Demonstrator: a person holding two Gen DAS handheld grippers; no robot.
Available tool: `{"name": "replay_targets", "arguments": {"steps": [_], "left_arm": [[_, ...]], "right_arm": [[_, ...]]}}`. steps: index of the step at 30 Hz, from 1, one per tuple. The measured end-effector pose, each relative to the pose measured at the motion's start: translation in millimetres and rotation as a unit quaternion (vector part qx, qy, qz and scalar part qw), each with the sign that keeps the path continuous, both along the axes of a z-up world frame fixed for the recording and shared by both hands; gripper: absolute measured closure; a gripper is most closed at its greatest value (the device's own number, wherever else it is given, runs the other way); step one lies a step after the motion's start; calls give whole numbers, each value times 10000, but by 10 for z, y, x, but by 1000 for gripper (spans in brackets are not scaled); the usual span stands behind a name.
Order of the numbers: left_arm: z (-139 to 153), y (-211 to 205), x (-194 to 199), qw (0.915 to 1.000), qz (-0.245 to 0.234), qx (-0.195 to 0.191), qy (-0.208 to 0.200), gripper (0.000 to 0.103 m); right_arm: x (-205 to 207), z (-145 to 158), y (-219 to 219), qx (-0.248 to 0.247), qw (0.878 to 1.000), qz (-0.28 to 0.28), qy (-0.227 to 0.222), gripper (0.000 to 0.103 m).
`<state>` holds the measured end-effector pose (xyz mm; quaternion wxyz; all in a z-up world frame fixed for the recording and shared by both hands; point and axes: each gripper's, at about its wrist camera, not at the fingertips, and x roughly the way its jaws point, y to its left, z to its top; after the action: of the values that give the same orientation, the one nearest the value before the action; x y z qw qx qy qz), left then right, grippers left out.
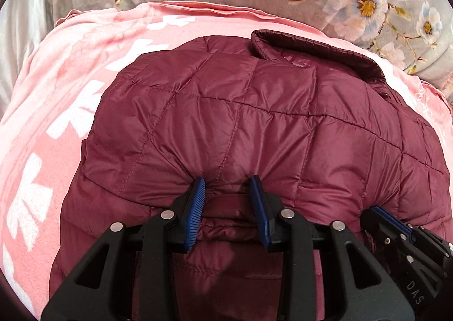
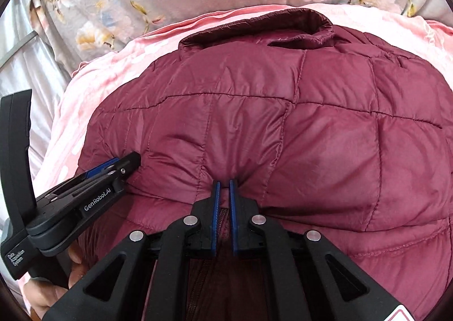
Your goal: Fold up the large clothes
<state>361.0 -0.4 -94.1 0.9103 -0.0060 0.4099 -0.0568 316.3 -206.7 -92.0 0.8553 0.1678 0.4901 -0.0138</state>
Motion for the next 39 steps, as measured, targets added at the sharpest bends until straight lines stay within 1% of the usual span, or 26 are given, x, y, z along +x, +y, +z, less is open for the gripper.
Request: {"name": "replay_targets", "arguments": {"steps": [3, 4, 6, 8, 10, 11, 12, 13, 14, 16, 17, 18, 20, 23, 27, 28, 30, 31, 34, 39], "left_arm": [[1, 14, 12, 10000, -2, -61, -13, 70], [6, 39, 17, 9999, 0, -153, -10, 70], [31, 78, 23, 9995, 6, -325, 4, 70], [99, 146, 47, 9986, 23, -528, 39, 70], [237, 226, 80, 9969, 101, -783, -45, 70], [302, 240, 93, 9960, 133, -871, -107, 70], [379, 252, 120, 9951, 153, -959, -174, 70], [460, 258, 153, 9940, 177, -1050, -240, 69], [553, 262, 201, 9922, 217, -1186, -317, 68], [695, 254, 321, 9869, 266, -1532, -428, 60], [730, 244, 368, 9852, 295, -1629, -452, 54], [768, 217, 456, 9830, 332, -1750, -445, 50], [786, 151, 636, 9797, 344, -1949, -334, 50], [718, 42, 931, 9740, 390, -2230, -31, 50], [498, -88, 1272, 9659, 512, -2511, 374, 50], [430, -95, 1341, 9618, 558, -2634, 495, 50], [285, -107, 1458, 9495, 583, -2996, 731, 50], [241, -126, 1489, 9474, 593, -3039, 805, 50], [122, -192, 1596, 9468, 640, -3011, 944, 51], [165, -134, 1573, 9494, 855, -2909, 817, 51]], "right_arm": [[-2, 6, -46, 174, 9998, -25, -25, 99], [-13, 27, -64, 238, 9997, -45, -39, 99], [-56, 105, -89, 277, 9996, -41, -107, 93], [-136, 267, -133, 85, 9995, -22, -316, 90], [-170, 414, -234, -11, 9987, -83, -494, 88], [-168, 483, -325, -19, 9982, -160, -572, 83], [-158, 521, -405, -18, 9978, -236, -624, 75], [-137, 572, -523, 3, 9968, -374, -701, 72], [-105, 607, -644, 32, 9958, -523, -755, 70], [-41, 627, -837, 151, 9940, -738, -797, 69], [25, 619, -962, 324, 9925, -855, -812, 67], [74, 608, -1037, 448, 9914, -924, -815, 66], [212, 549, -1222, 808, 9867, -1134, -834, 64], [425, 481, -1380, 1135, 9807, -1357, -831, 63], [676, 364, -1518, 1511, 9725, -1585, -789, 61], [737, 332, -1546, 1606, 9703, -1633, -780, 61], [829, 275, -1587, 1746, 9668, -1712, -736, 58], [881, 243, -1596, 1804, 9656, -1739, -695, 58], [1007, 188, -1542, 1754, 9685, -1677, -550, 57], [1022, 148, -1444, 1691, 9731, -1480, -508, 57]]}}
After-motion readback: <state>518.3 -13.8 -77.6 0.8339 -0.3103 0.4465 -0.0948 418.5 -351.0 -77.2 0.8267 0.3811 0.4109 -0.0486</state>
